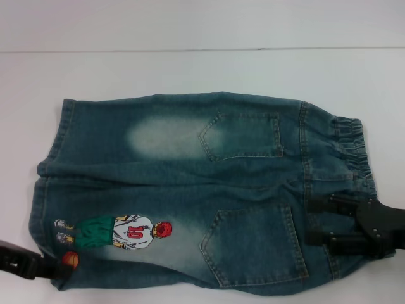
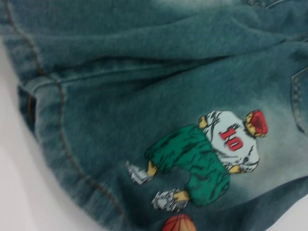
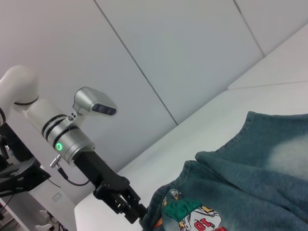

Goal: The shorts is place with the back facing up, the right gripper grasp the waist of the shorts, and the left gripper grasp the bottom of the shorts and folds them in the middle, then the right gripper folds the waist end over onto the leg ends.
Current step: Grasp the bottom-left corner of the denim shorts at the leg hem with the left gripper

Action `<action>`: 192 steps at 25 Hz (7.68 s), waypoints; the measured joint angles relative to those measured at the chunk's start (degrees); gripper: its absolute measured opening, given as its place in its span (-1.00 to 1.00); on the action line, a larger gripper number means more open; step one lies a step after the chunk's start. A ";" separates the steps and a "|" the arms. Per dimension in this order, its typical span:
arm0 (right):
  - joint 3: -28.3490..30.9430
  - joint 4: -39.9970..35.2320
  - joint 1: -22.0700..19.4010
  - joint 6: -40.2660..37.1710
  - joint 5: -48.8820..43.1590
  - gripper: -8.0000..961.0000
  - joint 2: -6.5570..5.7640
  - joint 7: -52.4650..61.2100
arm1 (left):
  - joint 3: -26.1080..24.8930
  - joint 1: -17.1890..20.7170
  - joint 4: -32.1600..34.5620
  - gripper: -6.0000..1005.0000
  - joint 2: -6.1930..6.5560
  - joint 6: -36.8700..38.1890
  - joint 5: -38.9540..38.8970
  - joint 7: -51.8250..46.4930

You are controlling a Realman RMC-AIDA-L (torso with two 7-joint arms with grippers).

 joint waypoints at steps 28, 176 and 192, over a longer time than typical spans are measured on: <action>0.09 -0.23 -1.06 0.01 0.01 0.96 -0.29 -0.13 | -2.79 1.01 6.05 0.92 0.21 1.86 1.67 -10.48; 0.75 -0.22 -1.09 1.23 -0.02 0.96 -0.51 -0.31 | -1.56 -4.21 -2.64 0.70 0.50 2.47 6.77 -11.15; 1.48 -0.22 -1.29 1.23 -0.04 0.96 -0.51 -0.30 | -1.39 -4.58 -2.36 -0.30 0.21 2.43 6.00 -8.36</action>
